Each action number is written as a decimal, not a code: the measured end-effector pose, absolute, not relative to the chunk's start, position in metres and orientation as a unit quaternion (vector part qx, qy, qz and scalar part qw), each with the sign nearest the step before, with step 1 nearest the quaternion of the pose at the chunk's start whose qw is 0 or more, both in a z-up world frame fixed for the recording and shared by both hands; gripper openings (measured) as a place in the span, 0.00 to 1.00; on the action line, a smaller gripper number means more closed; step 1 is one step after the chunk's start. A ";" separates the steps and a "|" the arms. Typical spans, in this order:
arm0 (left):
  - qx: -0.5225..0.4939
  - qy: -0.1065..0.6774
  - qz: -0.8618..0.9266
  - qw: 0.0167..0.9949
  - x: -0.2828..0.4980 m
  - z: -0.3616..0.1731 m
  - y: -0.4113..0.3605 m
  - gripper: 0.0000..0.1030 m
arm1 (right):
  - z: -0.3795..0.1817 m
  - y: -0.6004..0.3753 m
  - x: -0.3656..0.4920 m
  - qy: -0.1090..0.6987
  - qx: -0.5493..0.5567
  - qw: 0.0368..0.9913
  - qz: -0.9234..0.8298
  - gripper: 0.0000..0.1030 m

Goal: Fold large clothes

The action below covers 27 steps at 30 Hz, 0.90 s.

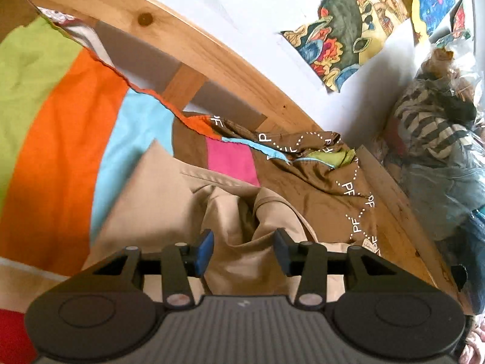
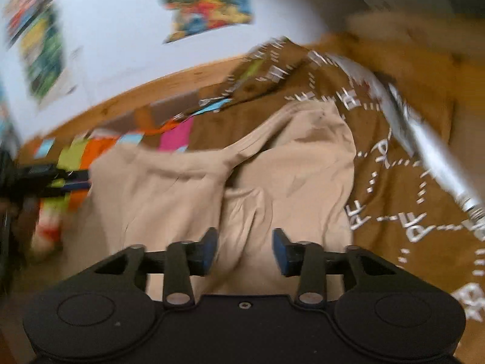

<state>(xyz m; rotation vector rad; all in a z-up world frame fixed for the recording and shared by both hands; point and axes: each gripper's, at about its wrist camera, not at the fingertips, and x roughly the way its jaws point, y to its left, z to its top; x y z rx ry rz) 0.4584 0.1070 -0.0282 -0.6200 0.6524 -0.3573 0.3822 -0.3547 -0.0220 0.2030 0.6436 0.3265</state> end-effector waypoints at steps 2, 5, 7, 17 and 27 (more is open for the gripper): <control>-0.294 0.340 -0.158 0.879 0.464 -0.033 0.106 0.38 | -0.030 -0.350 0.409 0.337 0.107 0.924 0.149 0.54; -0.286 0.375 -0.145 0.870 0.464 -0.046 0.105 0.11 | -0.045 -0.342 0.435 0.374 0.107 0.909 0.150 0.15; -0.269 0.387 -0.143 0.870 0.463 -0.054 0.099 0.07 | -0.043 -0.336 0.443 0.361 0.087 0.918 0.142 0.05; -0.194 0.414 -0.122 0.881 0.447 -0.068 0.085 0.06 | -0.049 -0.321 0.451 0.297 -0.034 0.949 0.097 0.10; -0.130 0.283 -0.196 0.930 0.427 -0.007 0.055 0.19 | -0.013 -0.298 0.397 0.159 -0.125 0.972 0.117 0.29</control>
